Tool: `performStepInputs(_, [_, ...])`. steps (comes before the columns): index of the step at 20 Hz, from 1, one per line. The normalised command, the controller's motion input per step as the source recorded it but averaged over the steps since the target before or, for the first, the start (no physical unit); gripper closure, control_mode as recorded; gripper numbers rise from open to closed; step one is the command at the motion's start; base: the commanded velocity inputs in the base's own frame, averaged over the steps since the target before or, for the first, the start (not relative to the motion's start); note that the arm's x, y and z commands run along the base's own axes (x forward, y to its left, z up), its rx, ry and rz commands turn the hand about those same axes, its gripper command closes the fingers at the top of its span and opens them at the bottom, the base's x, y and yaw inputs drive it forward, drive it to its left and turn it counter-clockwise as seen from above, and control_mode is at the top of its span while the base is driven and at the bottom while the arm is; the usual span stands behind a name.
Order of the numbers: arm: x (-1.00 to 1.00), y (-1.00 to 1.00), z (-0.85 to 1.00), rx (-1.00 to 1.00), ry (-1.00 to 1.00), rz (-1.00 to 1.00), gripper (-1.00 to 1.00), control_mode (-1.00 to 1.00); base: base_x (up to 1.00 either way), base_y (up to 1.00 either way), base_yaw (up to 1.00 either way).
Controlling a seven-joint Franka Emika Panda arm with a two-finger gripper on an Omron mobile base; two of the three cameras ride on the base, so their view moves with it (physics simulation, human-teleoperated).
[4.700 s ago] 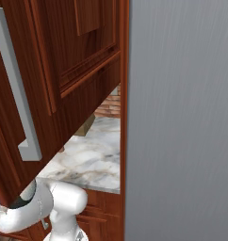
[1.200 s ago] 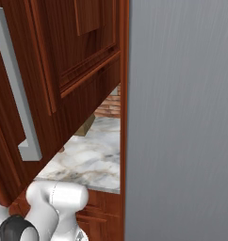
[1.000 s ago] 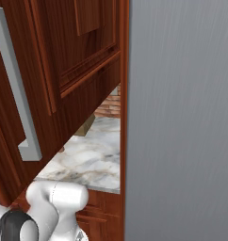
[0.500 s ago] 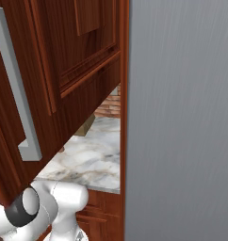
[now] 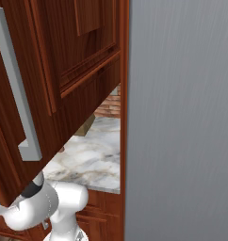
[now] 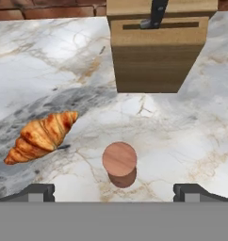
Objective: There are various items on the counter. Only move the condiments/shakers into the cabinet.
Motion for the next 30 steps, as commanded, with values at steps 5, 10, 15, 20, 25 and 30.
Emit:
performStepInputs(5, [0.12, 0.01, -0.3, -0.02, 0.02, 0.0, -1.0, -1.0, 0.0, 0.0, 0.0])
performStepInputs(10, [0.02, 0.0, -0.22, -0.03, 0.0, 0.0, -1.0, -1.0, 0.0, 0.0, 0.0])
performStepInputs(15, [0.01, 0.0, -0.11, -0.02, 0.0, 0.0, -1.0, -1.0, 0.0, 0.0, 0.0])
performStepInputs(20, [0.03, 0.0, -0.07, -0.02, 0.0, 0.0, -1.0, -1.0, 0.0, 0.0, 0.0])
performStepInputs(25, [0.01, 0.0, -0.01, 0.0, 0.0, 0.0, -1.0, -1.0, 0.0, 0.0, 0.0])
performStepInputs(30, [0.05, 0.0, -0.05, 0.0, -0.01, 0.0, -1.0, -1.0, 0.0, 0.0, 0.0])
